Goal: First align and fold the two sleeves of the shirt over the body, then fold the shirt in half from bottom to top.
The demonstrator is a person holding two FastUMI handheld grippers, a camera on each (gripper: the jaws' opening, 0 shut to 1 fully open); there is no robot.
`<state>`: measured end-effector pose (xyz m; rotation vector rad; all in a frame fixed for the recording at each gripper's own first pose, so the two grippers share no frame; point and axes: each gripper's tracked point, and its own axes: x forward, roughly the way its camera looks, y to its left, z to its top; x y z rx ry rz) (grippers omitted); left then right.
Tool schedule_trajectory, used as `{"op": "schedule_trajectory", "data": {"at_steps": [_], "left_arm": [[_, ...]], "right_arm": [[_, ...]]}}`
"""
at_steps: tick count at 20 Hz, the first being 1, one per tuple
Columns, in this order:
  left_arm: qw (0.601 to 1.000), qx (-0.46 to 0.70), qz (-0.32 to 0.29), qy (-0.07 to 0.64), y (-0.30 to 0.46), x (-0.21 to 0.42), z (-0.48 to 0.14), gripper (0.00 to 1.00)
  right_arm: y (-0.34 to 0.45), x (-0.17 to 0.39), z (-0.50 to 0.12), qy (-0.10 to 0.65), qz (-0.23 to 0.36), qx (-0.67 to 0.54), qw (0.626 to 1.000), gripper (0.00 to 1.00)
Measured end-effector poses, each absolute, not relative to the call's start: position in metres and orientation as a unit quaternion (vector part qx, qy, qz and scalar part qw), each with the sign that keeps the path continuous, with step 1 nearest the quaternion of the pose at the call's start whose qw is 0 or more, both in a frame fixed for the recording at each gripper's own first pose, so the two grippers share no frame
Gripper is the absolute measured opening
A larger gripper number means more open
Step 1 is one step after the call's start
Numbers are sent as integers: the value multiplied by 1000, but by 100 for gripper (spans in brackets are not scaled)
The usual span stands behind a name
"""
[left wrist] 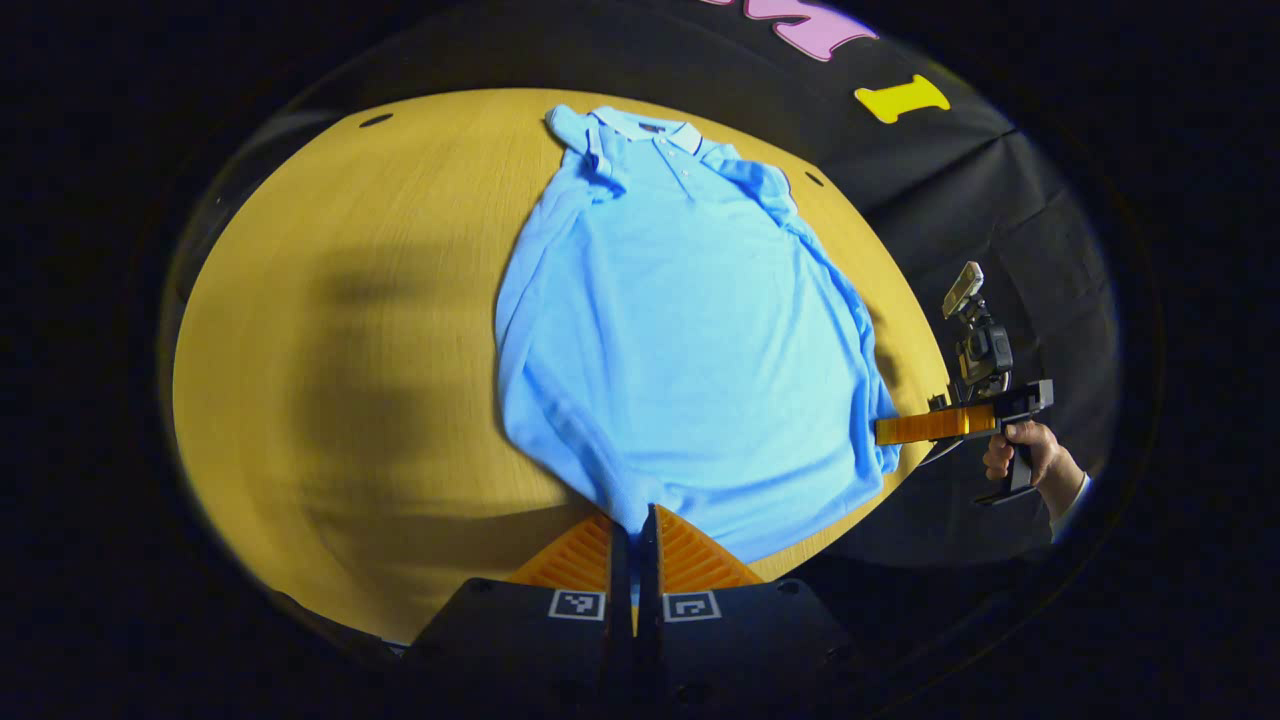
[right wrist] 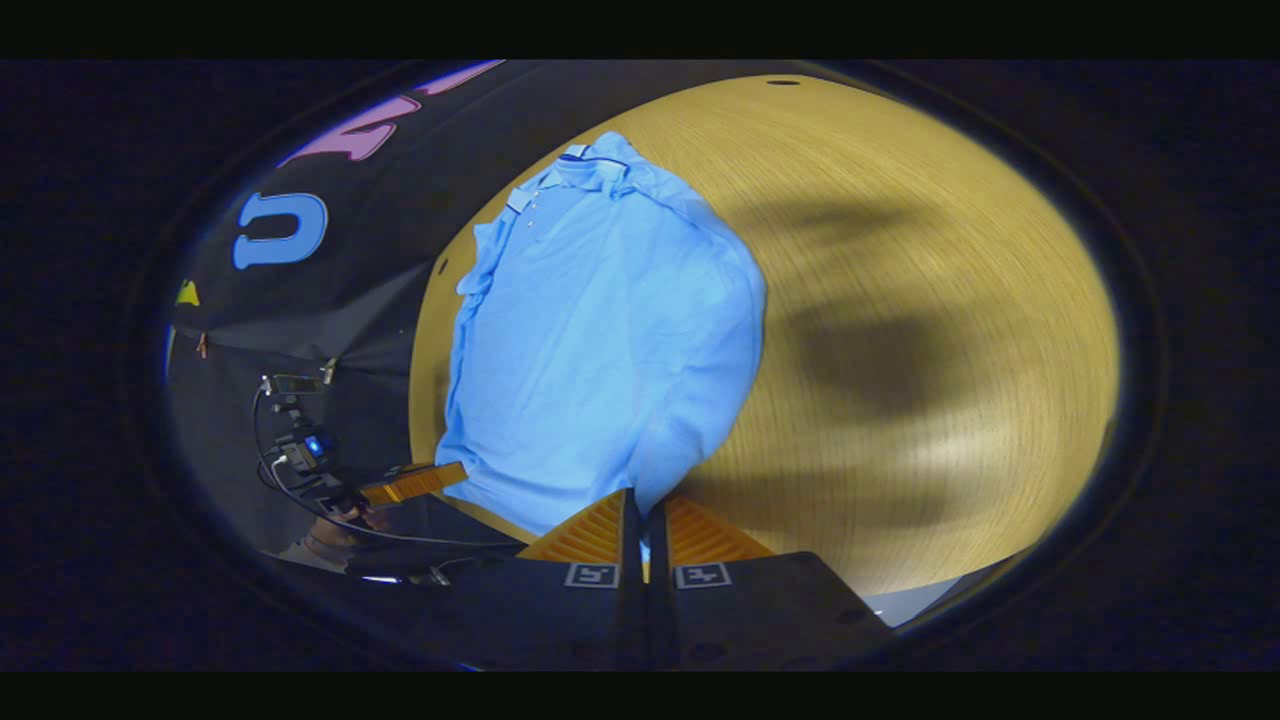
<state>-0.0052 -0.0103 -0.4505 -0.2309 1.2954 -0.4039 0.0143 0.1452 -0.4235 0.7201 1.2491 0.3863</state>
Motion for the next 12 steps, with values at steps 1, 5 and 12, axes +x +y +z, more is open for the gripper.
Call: {"op": "schedule_trajectory", "data": {"at_steps": [1, 5, 12], "left_arm": [[777, -121, -194, 586, -11, 2, -439, 7], [811, -111, -203, 537, 4, 43, -404, 6], [871, -129, -183, 438, 20, 154, -327, 6]], "right_arm": [[151, 24, -410, 551, 191, 341, 737, 10], [160, 74, -362, 479, 230, 371, 761, 0], [156, 194, -252, 343, 289, 351, 822, 0]]}}
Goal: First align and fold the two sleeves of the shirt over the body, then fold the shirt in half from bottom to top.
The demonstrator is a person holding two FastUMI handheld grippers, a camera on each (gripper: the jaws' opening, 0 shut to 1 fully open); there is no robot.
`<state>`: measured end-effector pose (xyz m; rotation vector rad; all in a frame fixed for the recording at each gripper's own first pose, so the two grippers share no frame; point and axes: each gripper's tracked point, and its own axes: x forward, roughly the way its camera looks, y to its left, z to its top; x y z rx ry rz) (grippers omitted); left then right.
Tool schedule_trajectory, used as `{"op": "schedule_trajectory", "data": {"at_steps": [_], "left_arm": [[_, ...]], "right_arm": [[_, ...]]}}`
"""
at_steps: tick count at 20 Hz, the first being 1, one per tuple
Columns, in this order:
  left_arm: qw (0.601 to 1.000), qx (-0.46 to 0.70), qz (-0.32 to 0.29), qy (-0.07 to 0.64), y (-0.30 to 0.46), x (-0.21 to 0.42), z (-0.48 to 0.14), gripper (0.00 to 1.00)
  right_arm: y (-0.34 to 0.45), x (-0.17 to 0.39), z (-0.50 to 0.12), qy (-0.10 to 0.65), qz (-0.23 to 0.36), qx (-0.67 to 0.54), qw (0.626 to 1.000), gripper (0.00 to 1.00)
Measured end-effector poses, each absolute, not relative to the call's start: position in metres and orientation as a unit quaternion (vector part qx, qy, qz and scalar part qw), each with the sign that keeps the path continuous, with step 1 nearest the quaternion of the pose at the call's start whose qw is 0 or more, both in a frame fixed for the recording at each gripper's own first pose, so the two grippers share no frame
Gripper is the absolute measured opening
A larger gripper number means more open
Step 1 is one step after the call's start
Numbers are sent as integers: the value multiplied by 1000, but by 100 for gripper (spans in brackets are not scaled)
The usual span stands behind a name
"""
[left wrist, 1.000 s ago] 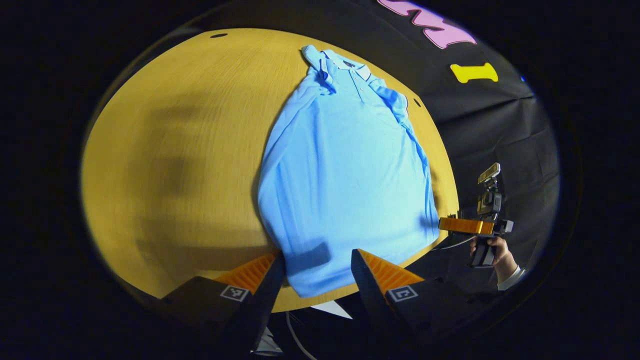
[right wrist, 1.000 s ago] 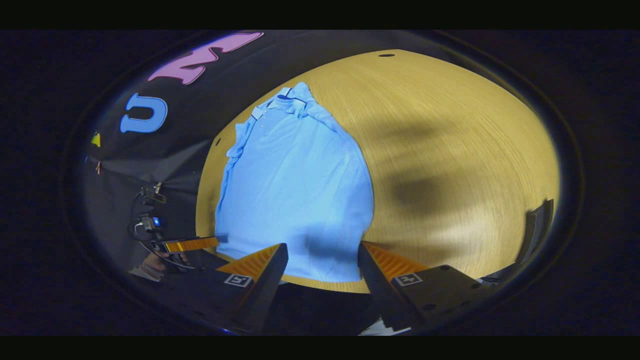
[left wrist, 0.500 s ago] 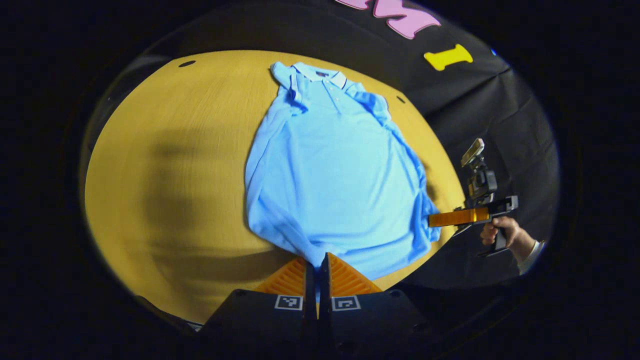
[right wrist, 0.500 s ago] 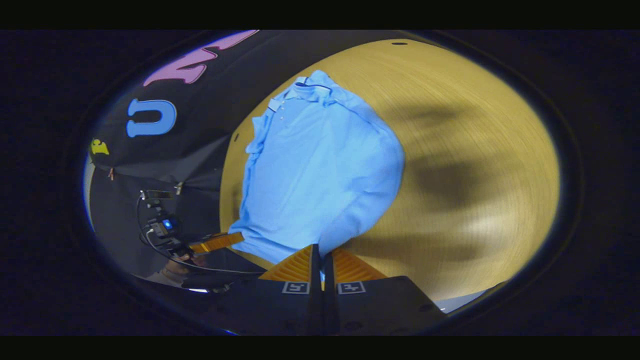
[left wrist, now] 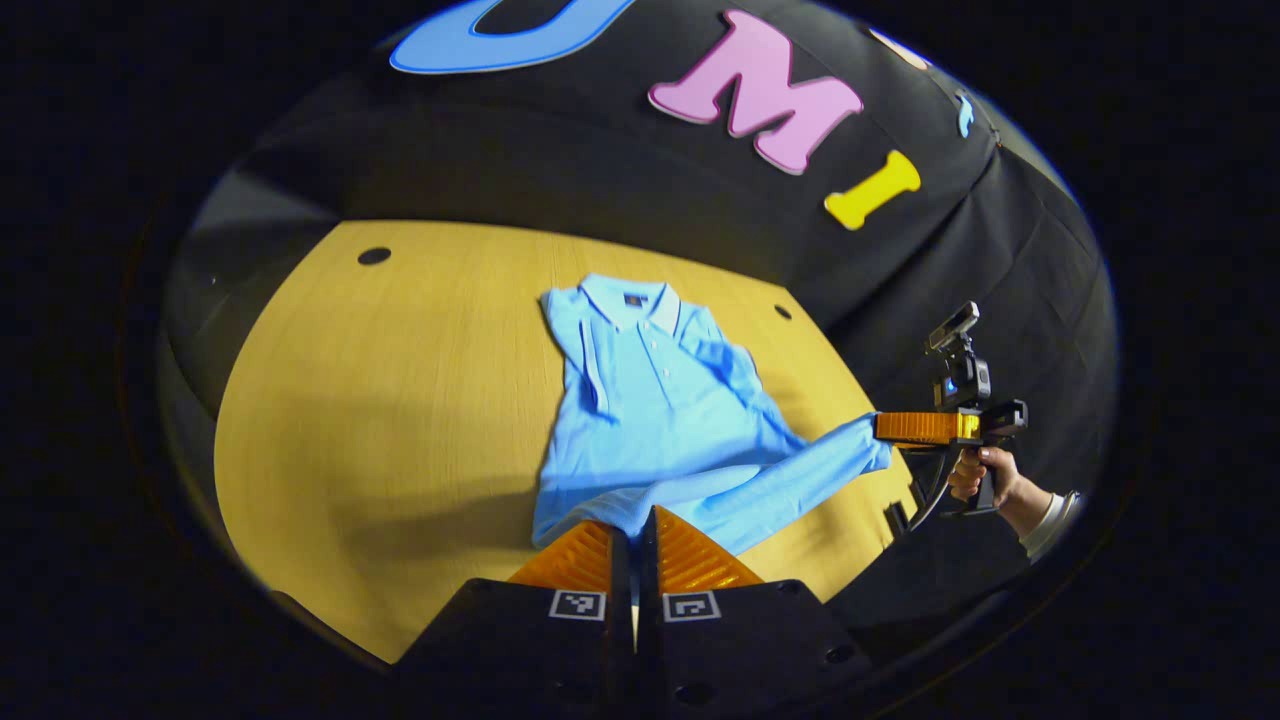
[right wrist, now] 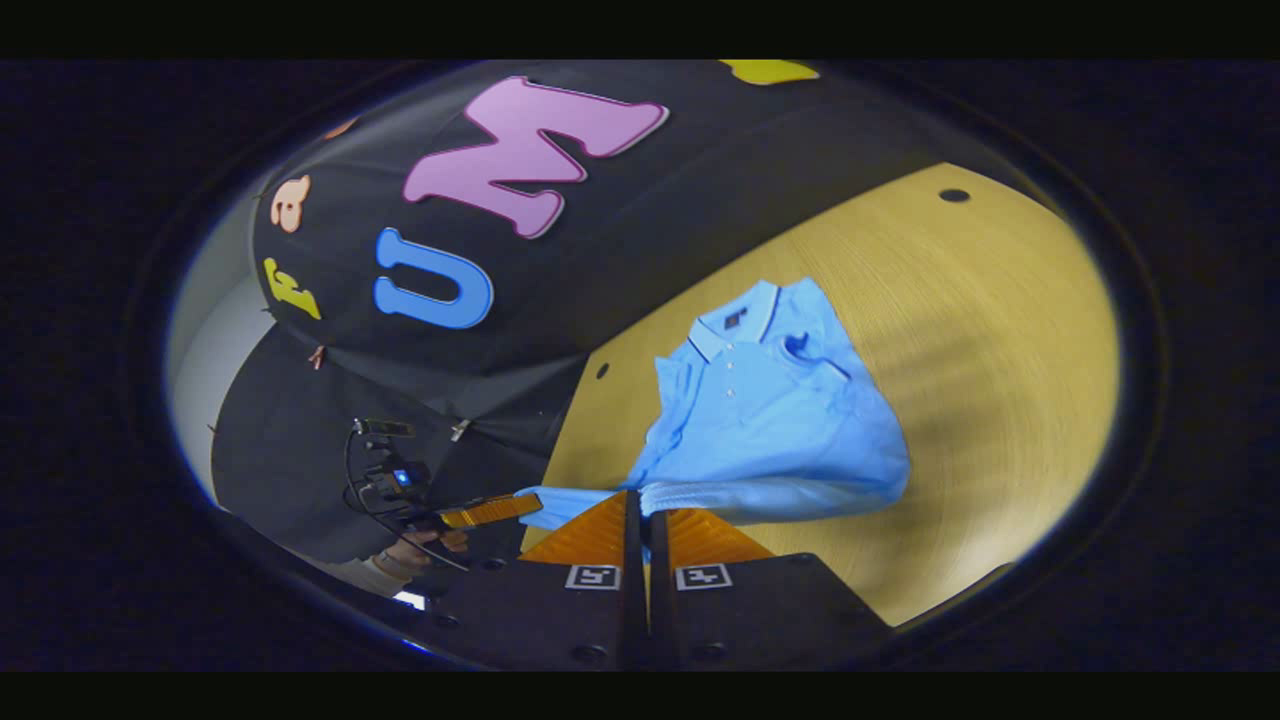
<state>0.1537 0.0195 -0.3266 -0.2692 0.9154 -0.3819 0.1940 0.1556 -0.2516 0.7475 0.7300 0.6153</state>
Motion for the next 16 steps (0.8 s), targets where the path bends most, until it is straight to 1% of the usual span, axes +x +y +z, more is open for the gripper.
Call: {"op": "schedule_trajectory", "data": {"at_steps": [2, 4, 6, 8, 10, 12, 14, 16], "left_arm": [[886, -139, -170, 408, 25, 200, -304, 6], [898, -145, -157, 383, 26, 248, -289, 6], [909, -144, -146, 364, 24, 300, -277, 6], [913, -141, -127, 362, 23, 348, -283, 6], [913, -141, -105, 368, 22, 399, -302, 6], [903, -140, -84, 396, 16, 435, -335, 6], [894, -122, -78, 423, 4, 457, -376, 6], [881, -98, -73, 457, -16, 454, -426, 6]], "right_arm": [[148, 240, -221, 313, 298, 337, 837, 0], [143, 286, -208, 295, 301, 318, 849, 5], [139, 336, -208, 287, 296, 300, 860, 5], [133, 384, -221, 287, 282, 270, 875, 5], [130, 427, -245, 297, 267, 241, 885, 5], [126, 463, -279, 324, 240, 222, 888, 5], [119, 490, -321, 347, 209, 199, 892, 5], [113, 499, -364, 381, 184, 184, 887, 5]]}}
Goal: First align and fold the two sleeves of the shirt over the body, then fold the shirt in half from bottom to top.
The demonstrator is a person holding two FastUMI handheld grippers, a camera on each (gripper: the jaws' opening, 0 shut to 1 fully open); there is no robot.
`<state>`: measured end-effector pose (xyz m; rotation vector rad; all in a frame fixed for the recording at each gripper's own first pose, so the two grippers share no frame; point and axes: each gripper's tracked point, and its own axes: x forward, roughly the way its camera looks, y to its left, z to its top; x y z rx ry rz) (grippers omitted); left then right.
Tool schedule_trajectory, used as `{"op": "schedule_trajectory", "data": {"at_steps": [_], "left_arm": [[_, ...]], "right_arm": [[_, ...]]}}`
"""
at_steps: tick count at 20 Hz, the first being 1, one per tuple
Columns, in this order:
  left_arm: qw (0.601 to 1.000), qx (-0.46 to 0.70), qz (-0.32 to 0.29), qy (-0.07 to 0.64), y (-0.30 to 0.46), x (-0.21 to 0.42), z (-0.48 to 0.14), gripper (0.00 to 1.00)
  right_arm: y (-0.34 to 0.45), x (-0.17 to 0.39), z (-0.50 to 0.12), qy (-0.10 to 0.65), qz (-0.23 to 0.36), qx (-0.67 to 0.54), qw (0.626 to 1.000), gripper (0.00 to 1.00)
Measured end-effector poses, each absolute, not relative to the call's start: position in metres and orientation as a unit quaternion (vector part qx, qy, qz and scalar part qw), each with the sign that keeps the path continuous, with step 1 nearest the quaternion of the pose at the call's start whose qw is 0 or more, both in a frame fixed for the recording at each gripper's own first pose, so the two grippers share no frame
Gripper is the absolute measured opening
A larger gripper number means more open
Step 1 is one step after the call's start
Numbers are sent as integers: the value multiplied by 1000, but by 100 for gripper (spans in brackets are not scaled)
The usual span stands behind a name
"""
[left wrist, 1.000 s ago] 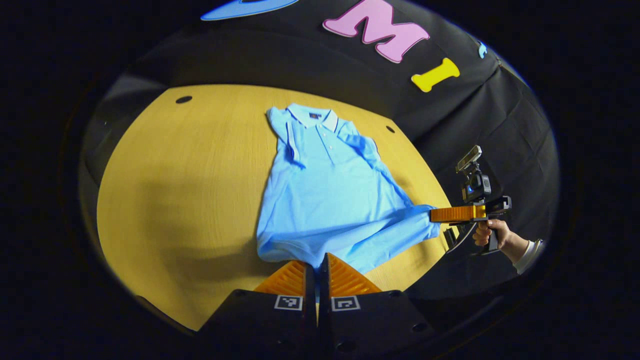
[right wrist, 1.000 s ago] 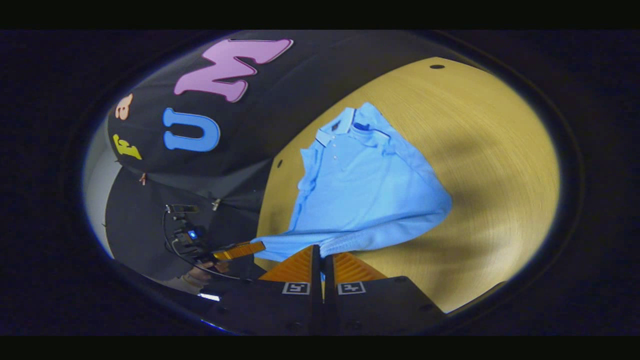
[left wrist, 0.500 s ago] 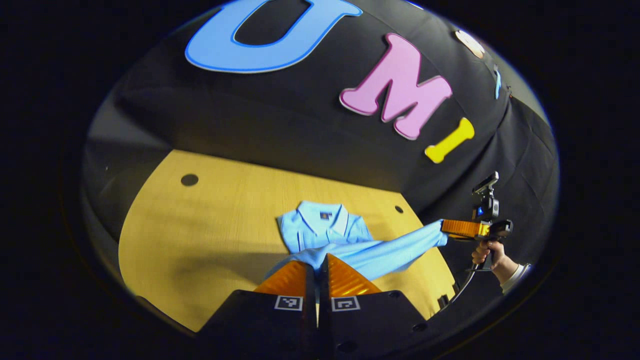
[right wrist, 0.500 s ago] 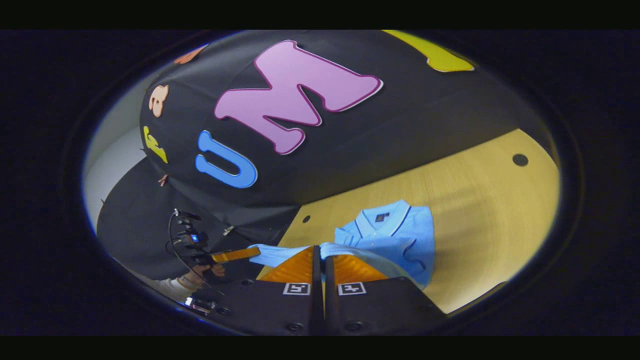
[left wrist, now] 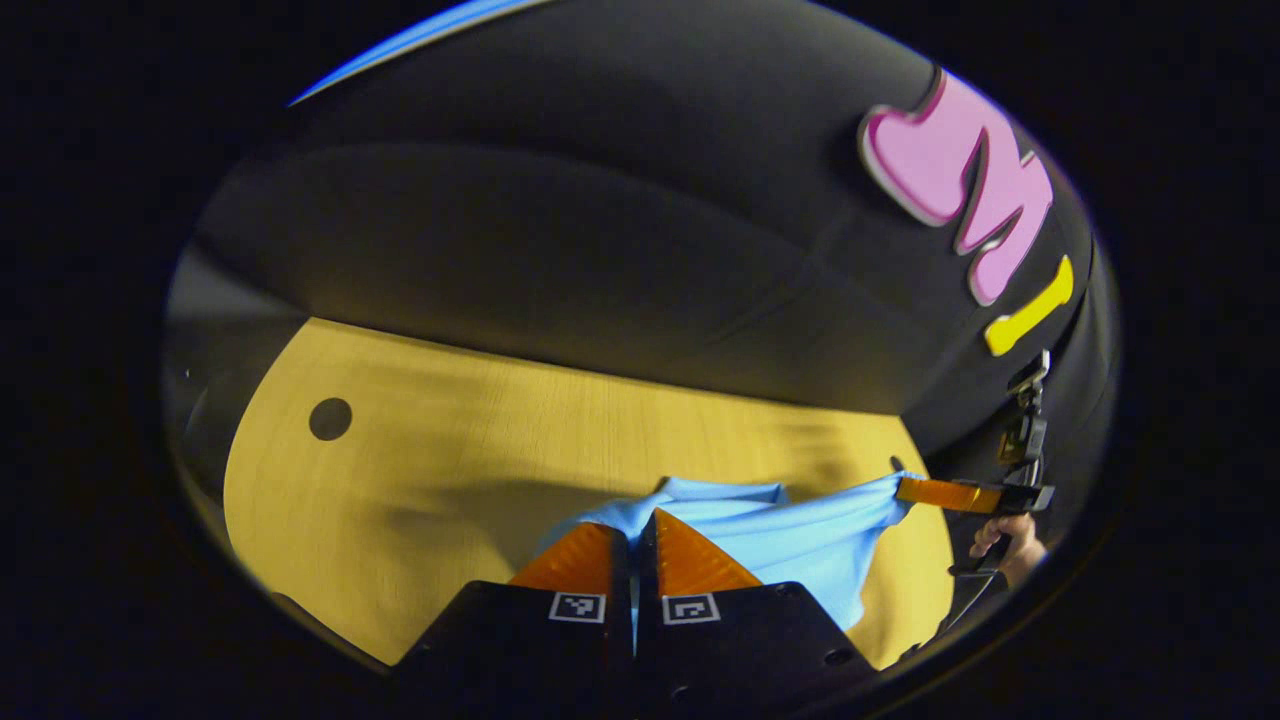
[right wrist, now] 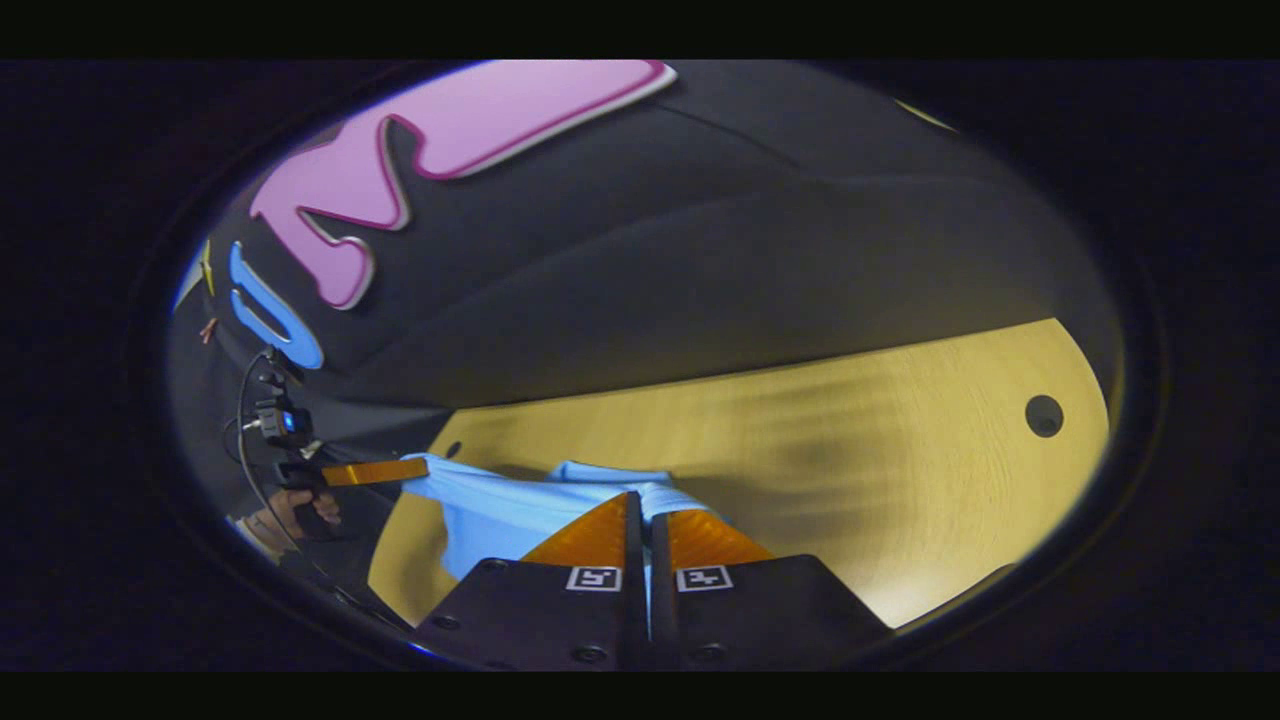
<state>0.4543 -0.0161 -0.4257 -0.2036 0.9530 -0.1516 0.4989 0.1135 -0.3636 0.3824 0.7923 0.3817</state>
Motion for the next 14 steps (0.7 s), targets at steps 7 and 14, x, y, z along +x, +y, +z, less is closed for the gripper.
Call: {"op": "schedule_trajectory", "data": {"at_steps": [7, 14], "left_arm": [[869, -92, -21, 486, -23, 473, -512, 69], [894, -82, -30, 439, -4, 462, -444, 96]], "right_arm": [[126, 494, -366, 390, 142, 161, 896, 8], [133, 470, -314, 389, 175, 201, 882, 96]]}}
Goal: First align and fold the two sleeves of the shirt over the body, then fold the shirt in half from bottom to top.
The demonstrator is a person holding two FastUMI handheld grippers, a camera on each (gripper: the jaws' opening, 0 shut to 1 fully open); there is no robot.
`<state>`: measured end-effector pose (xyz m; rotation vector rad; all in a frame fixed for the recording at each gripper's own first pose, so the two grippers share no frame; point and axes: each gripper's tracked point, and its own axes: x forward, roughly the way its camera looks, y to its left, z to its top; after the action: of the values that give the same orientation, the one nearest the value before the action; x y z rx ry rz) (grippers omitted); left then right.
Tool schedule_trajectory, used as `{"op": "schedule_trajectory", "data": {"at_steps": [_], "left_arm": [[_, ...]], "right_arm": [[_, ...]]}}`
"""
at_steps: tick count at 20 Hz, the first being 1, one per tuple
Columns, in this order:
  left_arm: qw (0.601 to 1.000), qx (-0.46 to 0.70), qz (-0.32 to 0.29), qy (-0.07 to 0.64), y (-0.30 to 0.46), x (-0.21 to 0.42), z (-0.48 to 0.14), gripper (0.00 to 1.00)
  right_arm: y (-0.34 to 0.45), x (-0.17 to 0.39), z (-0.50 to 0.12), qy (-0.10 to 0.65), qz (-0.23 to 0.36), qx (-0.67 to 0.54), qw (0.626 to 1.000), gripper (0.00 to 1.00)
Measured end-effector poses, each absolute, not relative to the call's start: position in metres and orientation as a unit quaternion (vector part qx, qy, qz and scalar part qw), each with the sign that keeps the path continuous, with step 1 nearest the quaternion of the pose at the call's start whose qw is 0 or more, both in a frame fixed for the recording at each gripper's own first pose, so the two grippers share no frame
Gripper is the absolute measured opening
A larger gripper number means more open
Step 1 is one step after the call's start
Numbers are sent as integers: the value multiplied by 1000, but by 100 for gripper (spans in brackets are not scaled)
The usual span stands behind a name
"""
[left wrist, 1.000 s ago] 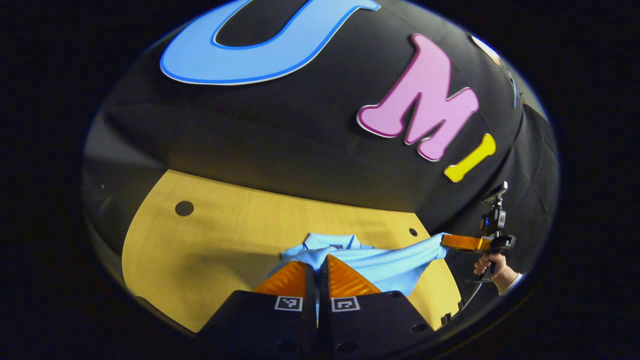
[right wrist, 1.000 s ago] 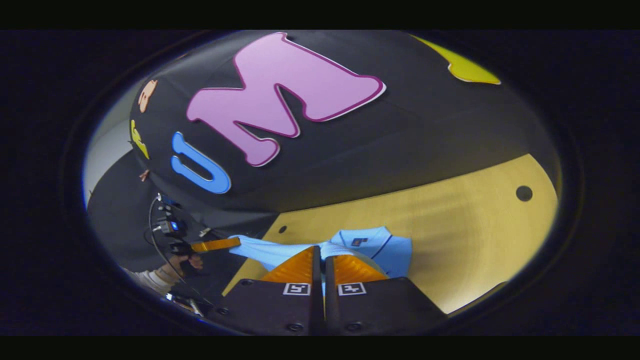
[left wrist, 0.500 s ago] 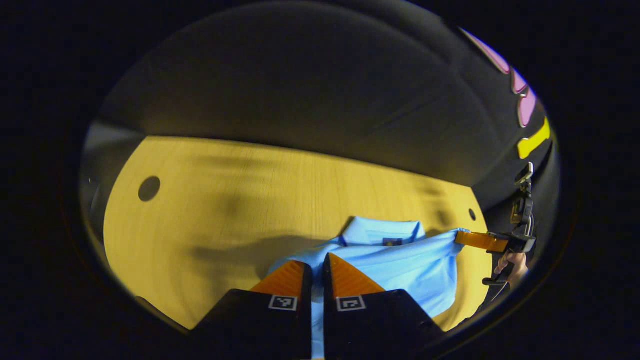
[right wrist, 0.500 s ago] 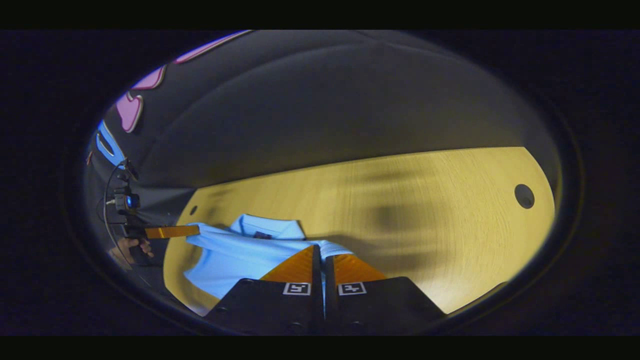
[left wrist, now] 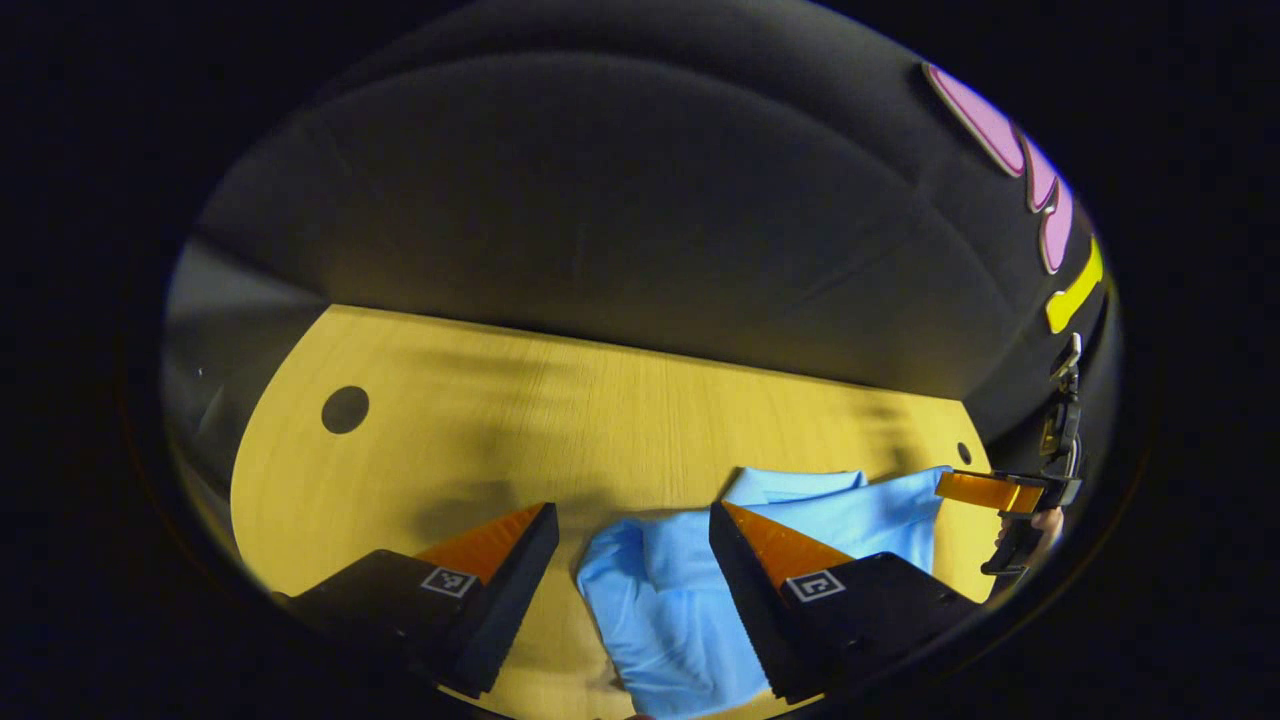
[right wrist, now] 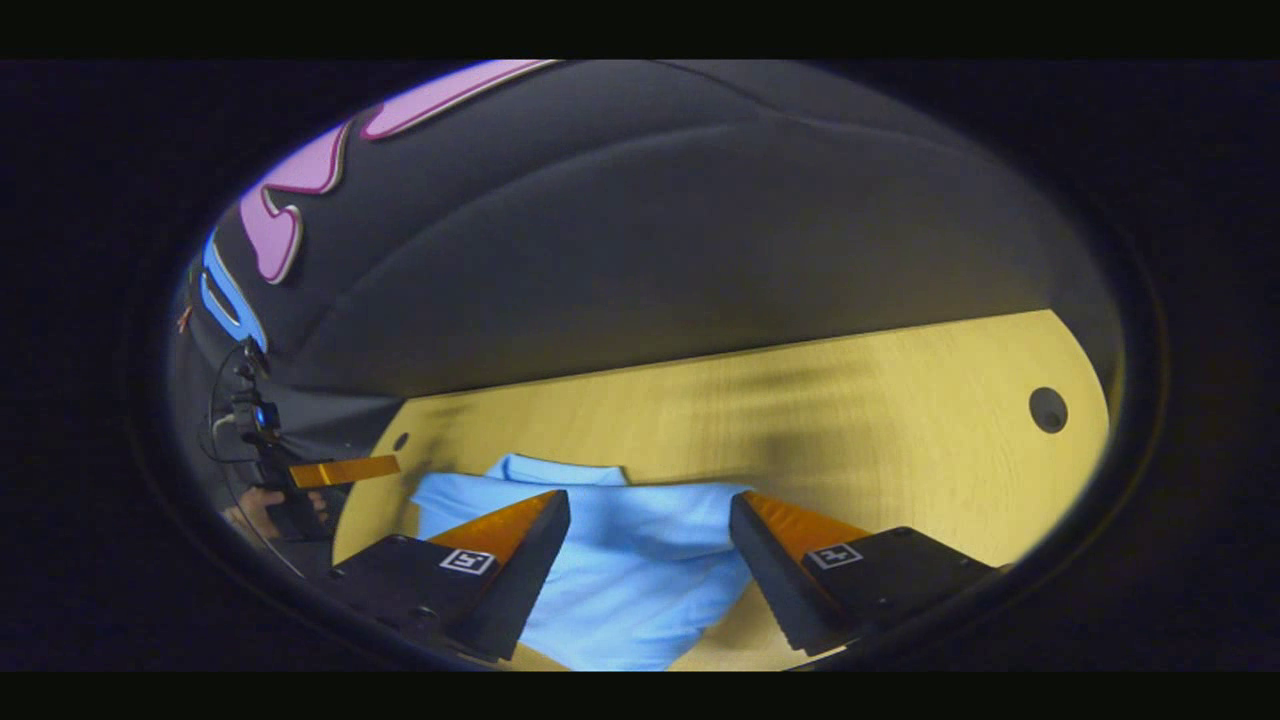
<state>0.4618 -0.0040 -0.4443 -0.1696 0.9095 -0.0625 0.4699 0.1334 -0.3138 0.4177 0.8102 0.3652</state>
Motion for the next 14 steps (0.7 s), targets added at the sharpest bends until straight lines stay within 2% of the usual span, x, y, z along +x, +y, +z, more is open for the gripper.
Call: {"op": "schedule_trajectory", "data": {"at_steps": [1, 2, 3, 8, 14], "left_arm": [[899, -71, -35, 431, -2, 453, -427, 96], [904, -62, -38, 421, -2, 446, -413, 96], [912, -54, -44, 403, -6, 435, -390, 97], [945, -46, -61, 318, -33, 374, -298, 97], [978, -21, -26, 206, -58, 274, -202, 97]], "right_arm": [[129, 466, -305, 388, 175, 205, 881, 97], [119, 467, -294, 376, 171, 193, 890, 89], [112, 467, -277, 353, 170, 179, 902, 97], [84, 436, -176, 235, 166, 71, 955, 98], [101, 328, -77, 110, 137, -15, 984, 98]]}}
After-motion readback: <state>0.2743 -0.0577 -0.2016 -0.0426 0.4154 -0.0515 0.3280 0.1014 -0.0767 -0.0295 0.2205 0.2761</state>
